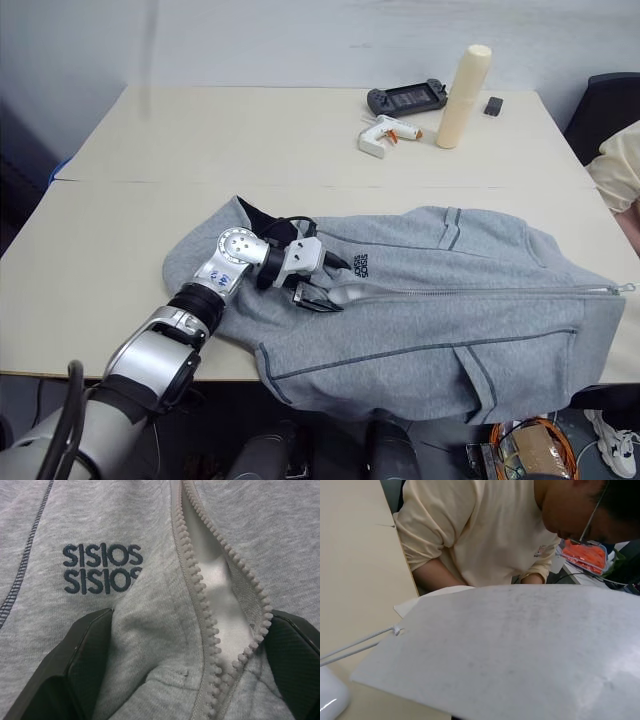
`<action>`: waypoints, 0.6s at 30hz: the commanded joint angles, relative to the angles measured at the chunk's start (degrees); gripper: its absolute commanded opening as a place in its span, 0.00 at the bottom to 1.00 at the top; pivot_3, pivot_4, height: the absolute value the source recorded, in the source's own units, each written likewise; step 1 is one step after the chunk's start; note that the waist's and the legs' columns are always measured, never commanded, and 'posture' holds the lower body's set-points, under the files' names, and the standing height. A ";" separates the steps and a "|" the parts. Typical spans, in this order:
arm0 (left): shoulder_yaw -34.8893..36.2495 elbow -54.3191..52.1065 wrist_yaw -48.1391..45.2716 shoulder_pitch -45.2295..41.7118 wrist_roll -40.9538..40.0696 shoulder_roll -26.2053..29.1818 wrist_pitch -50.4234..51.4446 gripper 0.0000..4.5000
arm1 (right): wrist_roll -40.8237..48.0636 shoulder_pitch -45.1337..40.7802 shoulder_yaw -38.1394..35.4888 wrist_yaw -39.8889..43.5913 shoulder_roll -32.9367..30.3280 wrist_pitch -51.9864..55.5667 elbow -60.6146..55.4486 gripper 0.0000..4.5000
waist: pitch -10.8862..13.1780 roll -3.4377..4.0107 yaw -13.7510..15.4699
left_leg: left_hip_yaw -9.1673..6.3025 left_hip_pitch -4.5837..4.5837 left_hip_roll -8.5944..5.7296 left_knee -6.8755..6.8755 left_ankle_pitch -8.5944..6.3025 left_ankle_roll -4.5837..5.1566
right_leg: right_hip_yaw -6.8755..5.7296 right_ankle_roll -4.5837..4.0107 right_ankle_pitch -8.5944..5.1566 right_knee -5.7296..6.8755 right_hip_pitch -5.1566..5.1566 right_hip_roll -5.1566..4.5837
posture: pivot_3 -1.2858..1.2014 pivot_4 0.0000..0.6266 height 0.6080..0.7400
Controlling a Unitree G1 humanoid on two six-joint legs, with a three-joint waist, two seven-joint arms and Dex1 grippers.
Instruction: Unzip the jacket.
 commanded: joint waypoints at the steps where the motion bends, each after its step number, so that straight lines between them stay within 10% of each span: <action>1: -0.66 0.32 0.32 1.68 2.04 0.76 1.19 1.00 | 0.61 -3.81 -2.92 -5.15 -5.37 -2.27 7.77 0.03 | 0.00 0.00 0.02 | 0.00 0.00 0.00 0.00 0.00 0.00 | 0.00 0.01 0.00 0.00 0.00 -0.01 | 0.52 0.24 1.00; 12: -0.43 0.21 1.51 1.90 1.89 0.35 1.20 1.00 | 3.25 -9.33 0.70 -6.62 -9.92 -6.30 20.63 0.03 | -0.02 0.07 -0.31 | -0.01 -0.02 0.00 -0.02 0.00 -0.01 | -0.03 0.02 0.01 -0.10 0.01 -0.06 | 0.52 0.24 1.00; 18: -0.05 0.67 0.85 1.42 1.65 0.95 0.60 1.00 | 5.76 -6.81 4.72 -0.56 -6.90 -5.25 8.78 0.03 | -0.08 0.17 -0.52 | -0.01 -0.02 0.01 -0.02 0.00 -0.01 | -0.03 0.02 0.01 -0.10 0.02 -0.05 | 0.52 0.24 1.00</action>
